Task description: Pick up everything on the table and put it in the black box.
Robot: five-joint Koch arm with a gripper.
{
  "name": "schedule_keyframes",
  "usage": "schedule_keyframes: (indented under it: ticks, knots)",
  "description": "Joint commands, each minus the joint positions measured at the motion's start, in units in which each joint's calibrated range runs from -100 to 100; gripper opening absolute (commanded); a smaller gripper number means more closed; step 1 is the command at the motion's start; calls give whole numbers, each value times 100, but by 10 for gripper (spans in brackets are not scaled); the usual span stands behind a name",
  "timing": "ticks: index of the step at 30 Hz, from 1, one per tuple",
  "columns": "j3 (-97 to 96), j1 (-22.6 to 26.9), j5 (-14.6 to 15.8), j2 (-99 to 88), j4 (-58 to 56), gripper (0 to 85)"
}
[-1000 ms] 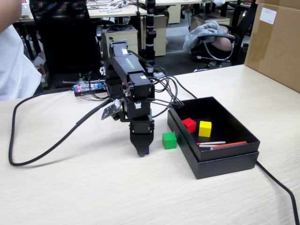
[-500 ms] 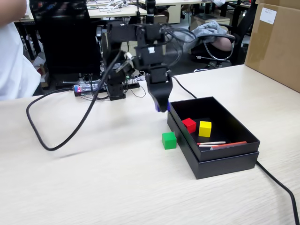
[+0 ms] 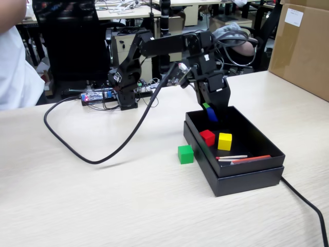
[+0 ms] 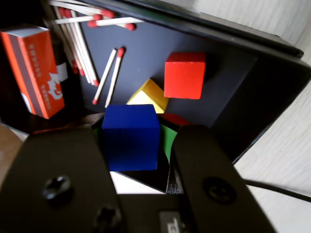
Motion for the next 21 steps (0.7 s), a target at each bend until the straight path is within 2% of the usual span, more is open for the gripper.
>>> schedule_keyframes:
  ticks: [1, 8, 10, 11, 12, 16, 21]
  knots:
    - [677, 88, 0, 276, 15, 89]
    - [886, 200, 127, 919, 15, 92]
    - [859, 200, 137, 999, 15, 150]
    - [823, 195, 132, 999, 15, 223]
    - [823, 195, 132, 999, 15, 233]
    - [659, 151, 112, 781, 15, 463]
    - [170, 0, 132, -206, 15, 504]
